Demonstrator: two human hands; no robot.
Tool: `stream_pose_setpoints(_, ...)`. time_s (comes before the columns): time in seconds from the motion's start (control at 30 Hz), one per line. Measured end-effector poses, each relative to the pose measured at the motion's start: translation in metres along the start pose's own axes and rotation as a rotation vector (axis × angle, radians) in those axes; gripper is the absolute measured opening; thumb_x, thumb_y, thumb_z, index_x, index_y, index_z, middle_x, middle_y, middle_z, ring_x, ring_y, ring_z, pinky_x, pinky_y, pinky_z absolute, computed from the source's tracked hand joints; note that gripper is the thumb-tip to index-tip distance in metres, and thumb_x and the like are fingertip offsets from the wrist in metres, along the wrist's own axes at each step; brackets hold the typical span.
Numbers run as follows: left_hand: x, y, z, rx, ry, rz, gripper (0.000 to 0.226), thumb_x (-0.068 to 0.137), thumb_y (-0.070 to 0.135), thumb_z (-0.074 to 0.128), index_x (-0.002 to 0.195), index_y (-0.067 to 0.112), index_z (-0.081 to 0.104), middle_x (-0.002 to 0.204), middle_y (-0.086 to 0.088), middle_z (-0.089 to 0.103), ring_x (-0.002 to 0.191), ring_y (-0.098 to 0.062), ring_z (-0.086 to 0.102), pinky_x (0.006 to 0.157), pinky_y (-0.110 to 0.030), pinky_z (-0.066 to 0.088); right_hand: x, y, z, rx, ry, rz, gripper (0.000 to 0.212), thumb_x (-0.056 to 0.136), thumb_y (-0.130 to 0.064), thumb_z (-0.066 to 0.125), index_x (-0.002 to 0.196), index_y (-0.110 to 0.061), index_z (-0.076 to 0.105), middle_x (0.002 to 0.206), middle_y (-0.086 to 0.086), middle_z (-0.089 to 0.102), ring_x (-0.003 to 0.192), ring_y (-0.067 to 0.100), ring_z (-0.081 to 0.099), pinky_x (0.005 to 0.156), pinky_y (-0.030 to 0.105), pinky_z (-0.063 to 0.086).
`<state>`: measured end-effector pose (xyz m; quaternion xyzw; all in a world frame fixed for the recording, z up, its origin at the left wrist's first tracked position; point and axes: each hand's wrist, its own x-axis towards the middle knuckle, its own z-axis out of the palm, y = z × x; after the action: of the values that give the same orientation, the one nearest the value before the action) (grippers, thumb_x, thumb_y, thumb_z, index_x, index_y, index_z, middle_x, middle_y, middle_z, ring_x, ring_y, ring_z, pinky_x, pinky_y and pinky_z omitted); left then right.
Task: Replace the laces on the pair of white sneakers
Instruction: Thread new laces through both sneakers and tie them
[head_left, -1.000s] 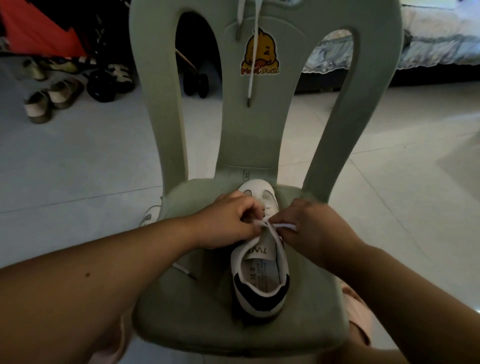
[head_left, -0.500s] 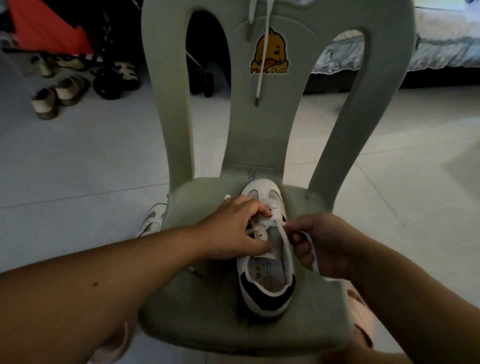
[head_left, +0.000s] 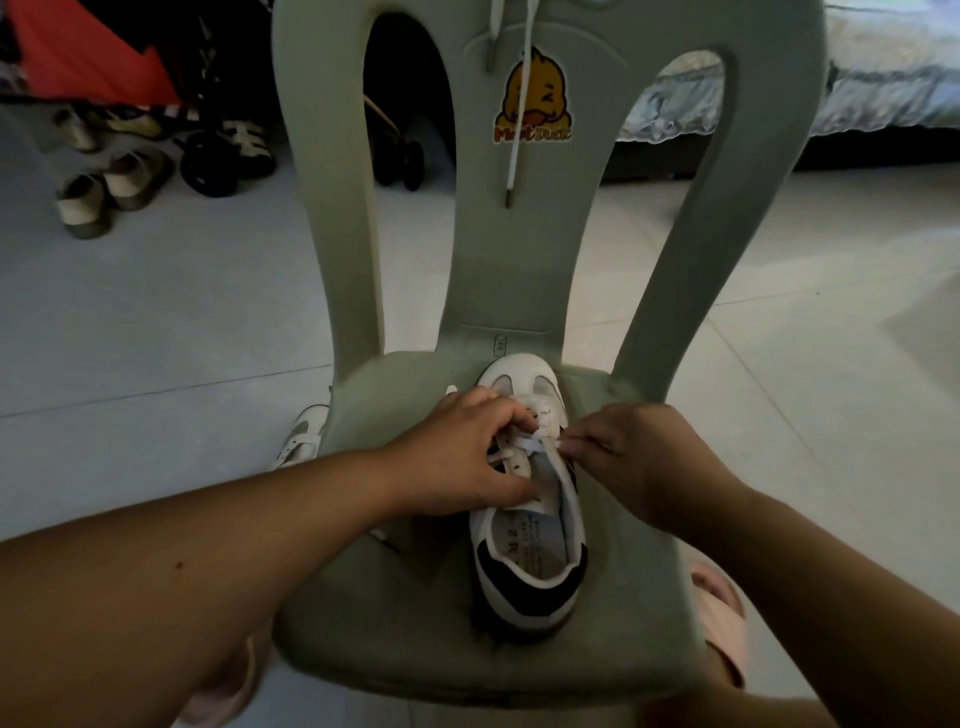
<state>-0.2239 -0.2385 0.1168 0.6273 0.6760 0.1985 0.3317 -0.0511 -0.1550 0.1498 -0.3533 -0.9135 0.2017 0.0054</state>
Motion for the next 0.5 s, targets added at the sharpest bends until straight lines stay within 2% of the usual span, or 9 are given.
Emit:
stream_pose_setpoints(0.07, 0.000, -0.002, 0.000, -0.003, 0.000, 0.005, 0.056, 0.074, 0.040, 0.074, 0.124, 0.035, 0.049, 0.118, 0.012, 0.038, 0.125, -0.010, 0.036, 0.112, -0.035, 0.028, -0.001, 0.003, 0.002, 0.137, 0.018, 0.101, 0.020, 0.094, -0.034, 0.055, 0.097, -0.025, 0.073, 0.084, -0.014, 0.067, 0.070, 0.000, 0.056, 0.057, 0.003, 0.036)
stream_pose_setpoints(0.17, -0.001, -0.004, -0.003, -0.005, 0.003, 0.013, 0.054, 0.075, 0.036, 0.074, 0.123, 0.036, 0.050, 0.117, 0.013, 0.039, 0.120, -0.008, 0.039, 0.107, -0.027, 0.031, -0.002, 0.007, 0.004, 0.473, -0.026, 0.314, 0.016, 0.092, -0.028, 0.059, 0.083, -0.025, 0.072, 0.073, -0.011, 0.066, 0.058, 0.002, 0.058, 0.049, 0.010, 0.038)
stream_pose_setpoints(0.23, -0.001, -0.005, -0.004, -0.012, 0.009, 0.026, 0.052, 0.075, 0.034, 0.074, 0.122, 0.035, 0.051, 0.116, 0.014, 0.040, 0.116, -0.006, 0.041, 0.101, -0.024, 0.035, -0.003, 0.007, 0.003, 0.772, -0.108, 0.466, 0.017, 0.092, -0.020, 0.060, 0.081, -0.017, 0.072, 0.066, -0.003, 0.062, 0.045, 0.005, 0.044, 0.042, 0.014, 0.032)
stream_pose_setpoints(0.3, -0.001, -0.005, -0.004, -0.008, 0.014, 0.033, 0.050, 0.075, 0.033, 0.074, 0.120, 0.036, 0.051, 0.114, 0.015, 0.040, 0.114, -0.005, 0.041, 0.100, -0.024, 0.037, -0.005, 0.006, 0.002, 0.906, -0.164, 0.529, 0.016, 0.092, -0.016, 0.059, 0.082, -0.010, 0.071, 0.065, 0.002, 0.061, 0.045, 0.008, 0.036, 0.040, 0.018, 0.029)
stream_pose_setpoints(0.33, -0.001, -0.006, -0.004, -0.004, 0.013, 0.036, 0.050, 0.075, 0.032, 0.074, 0.120, 0.036, 0.051, 0.114, 0.014, 0.040, 0.114, -0.006, 0.042, 0.100, -0.024, 0.037, -0.006, 0.005, 0.000, 0.884, -0.176, 0.534, 0.016, 0.092, -0.017, 0.060, 0.083, -0.010, 0.071, 0.064, -0.001, 0.062, 0.044, 0.008, 0.037, 0.040, 0.018, 0.029)
stream_pose_setpoints(0.43, 0.001, -0.006, -0.005, -0.036, -0.003, 0.036, 0.048, 0.075, 0.034, 0.074, 0.117, 0.039, 0.050, 0.116, 0.013, 0.043, 0.112, -0.006, 0.044, 0.100, -0.026, 0.040, -0.007, 0.003, -0.009, 0.587, -0.146, 0.455, 0.019, 0.091, -0.030, 0.060, 0.077, -0.021, 0.069, 0.055, -0.012, 0.062, 0.040, -0.001, 0.045, 0.044, 0.014, 0.032)
stream_pose_setpoints(0.5, 0.002, -0.003, -0.007, -0.097, 0.009, 0.041, 0.045, 0.077, 0.037, 0.073, 0.117, 0.039, 0.052, 0.117, 0.013, 0.046, 0.111, -0.004, 0.048, 0.098, -0.025, 0.043, -0.009, 0.004, -0.017, 0.461, -0.105, 0.384, 0.016, 0.092, -0.034, 0.058, 0.084, -0.026, 0.070, 0.070, -0.012, 0.065, 0.053, -0.002, 0.052, 0.052, 0.015, 0.035)
